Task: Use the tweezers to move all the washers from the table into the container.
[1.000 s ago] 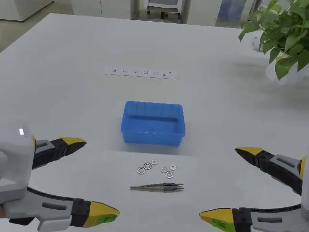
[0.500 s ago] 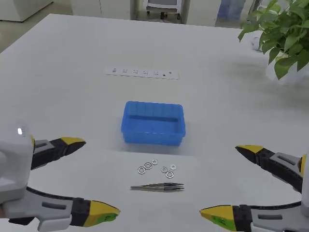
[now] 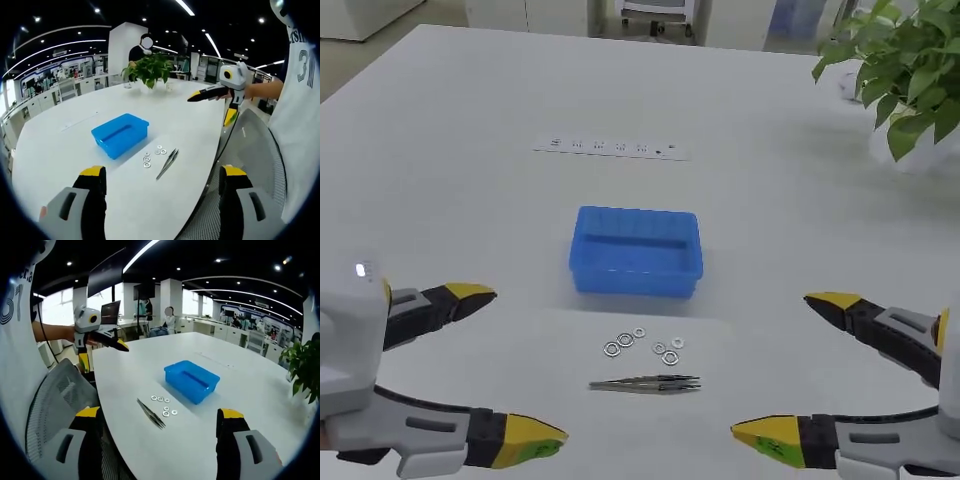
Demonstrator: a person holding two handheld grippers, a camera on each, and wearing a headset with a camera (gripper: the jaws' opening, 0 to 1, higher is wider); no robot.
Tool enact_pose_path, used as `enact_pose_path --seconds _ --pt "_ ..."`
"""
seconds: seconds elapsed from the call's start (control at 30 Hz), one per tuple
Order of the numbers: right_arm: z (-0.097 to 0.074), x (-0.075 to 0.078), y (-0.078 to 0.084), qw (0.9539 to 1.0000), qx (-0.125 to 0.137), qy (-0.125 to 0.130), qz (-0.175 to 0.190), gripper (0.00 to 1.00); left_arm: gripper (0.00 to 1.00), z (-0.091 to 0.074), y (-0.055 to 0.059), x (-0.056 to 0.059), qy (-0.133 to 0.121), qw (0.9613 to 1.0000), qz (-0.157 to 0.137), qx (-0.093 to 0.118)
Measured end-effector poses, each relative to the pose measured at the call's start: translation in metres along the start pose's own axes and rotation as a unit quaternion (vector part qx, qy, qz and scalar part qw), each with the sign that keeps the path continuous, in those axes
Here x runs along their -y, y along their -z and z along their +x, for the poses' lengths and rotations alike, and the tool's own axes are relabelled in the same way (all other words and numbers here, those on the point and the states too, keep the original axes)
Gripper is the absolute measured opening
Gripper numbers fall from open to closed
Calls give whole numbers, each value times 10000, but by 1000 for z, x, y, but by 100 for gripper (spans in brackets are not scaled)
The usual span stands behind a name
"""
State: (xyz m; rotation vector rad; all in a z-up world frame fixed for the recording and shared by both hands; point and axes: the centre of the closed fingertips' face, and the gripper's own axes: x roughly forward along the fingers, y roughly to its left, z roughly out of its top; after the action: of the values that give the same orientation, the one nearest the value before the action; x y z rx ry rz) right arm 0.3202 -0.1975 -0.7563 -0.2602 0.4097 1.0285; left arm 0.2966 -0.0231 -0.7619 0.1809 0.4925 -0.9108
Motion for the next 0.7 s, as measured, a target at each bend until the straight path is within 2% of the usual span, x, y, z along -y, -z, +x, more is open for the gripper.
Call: enact_pose_path --seconds 0.33,0.7 --pt "0 0 3 10000 -59 -14 20 95 99 3 4 5 99 9999 -18 -61" --pt "4 1 5 9999 -144 -72 -12 94 99 5 6 3 120 9999 -74 -63"
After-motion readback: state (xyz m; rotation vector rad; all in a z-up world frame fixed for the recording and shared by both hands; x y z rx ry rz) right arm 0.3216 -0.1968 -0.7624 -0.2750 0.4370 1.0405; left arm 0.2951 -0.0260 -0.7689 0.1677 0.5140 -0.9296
